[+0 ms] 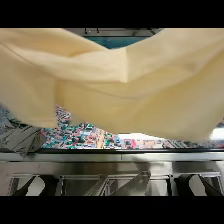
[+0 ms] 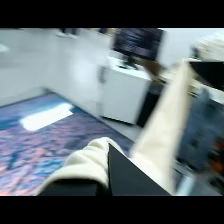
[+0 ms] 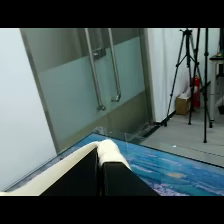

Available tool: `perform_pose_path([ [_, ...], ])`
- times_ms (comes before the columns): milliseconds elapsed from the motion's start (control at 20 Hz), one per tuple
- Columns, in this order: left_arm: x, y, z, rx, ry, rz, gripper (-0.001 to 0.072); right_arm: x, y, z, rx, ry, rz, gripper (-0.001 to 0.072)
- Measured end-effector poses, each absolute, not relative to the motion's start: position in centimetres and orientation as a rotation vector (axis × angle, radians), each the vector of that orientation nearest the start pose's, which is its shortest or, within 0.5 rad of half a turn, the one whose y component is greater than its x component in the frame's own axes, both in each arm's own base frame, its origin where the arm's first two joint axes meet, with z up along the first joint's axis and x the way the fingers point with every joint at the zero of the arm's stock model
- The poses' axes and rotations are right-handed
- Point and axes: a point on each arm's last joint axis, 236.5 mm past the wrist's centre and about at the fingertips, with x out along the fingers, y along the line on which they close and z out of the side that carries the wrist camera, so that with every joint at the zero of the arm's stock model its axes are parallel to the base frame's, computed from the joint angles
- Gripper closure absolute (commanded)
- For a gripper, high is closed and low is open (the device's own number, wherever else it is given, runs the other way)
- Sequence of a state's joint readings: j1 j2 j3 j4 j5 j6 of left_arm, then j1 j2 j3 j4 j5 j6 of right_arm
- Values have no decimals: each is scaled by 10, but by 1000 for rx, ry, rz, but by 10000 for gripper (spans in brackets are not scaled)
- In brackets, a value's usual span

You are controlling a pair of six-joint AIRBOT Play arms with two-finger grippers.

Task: Fold the shirts.

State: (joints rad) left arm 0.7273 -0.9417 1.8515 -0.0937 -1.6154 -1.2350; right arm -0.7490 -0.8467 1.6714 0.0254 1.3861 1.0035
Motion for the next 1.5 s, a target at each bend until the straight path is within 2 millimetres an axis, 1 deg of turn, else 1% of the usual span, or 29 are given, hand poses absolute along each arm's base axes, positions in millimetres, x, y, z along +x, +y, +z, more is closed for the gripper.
perform_pose_path([
  [50,231,-106,496,-332,142,-885,678,260,75,507,235,-75,708,696],
  [150,247,-92,490,-398,174,-857,678,272,64,505,239,-51,688,697],
  [250,264,-88,474,-460,233,-899,678,288,54,491,247,4,671,697],
  [300,278,-88,461,-484,271,-922,678,298,51,479,258,42,665,697],
  [400,312,-91,432,-526,350,-944,679,326,45,445,293,143,659,697],
  [500,356,-97,390,-555,461,-945,680,360,39,393,355,269,642,697],
  [600,395,-107,351,-562,553,-956,687,386,39,346,411,370,637,697],
  [650,407,-112,339,-554,582,-966,687,395,38,326,429,414,632,698],
  [700,417,-118,328,-538,605,-982,688,400,39,313,439,441,633,698],
  [750,419,-122,321,-515,629,-1001,688,400,41,306,442,459,637,698],
  [800,416,-127,318,-489,648,-1026,689,397,43,301,438,478,642,698],
  [900,397,-137,321,-438,676,-1071,688,381,45,296,409,517,637,698],
  [950,380,-143,329,-411,676,-1090,688,369,45,300,390,523,629,698],
  [1000,358,-150,342,-379,655,-1111,687,357,45,309,370,511,616,699],
  [1100,310,-163,380,-307,566,-1130,685,330,46,340,320,437,583,699],
  [1150,286,-167,403,-274,505,-1110,685,316,48,362,287,378,569,699],
  [1200,264,-167,426,-236,433,-1072,684,303,50,384,251,324,554,699],
  [1250,245,-165,445,-200,376,-1029,684,293,53,404,213,276,542,699],
  [1300,230,-161,461,-167,326,-978,684,284,56,424,179,230,532,699],
  [1350,220,-158,473,-144,292,-935,684,278,59,441,154,193,526,699],
  [1400,214,-153,482,-134,266,-900,684,275,61,457,134,159,521,699],
  [1450,214,-150,487,-141,255,-883,684,274,60,468,128,139,517,699],
  [1500,217,-146,487,-158,263,-885,684,276,58,473,130,132,514,699],
])
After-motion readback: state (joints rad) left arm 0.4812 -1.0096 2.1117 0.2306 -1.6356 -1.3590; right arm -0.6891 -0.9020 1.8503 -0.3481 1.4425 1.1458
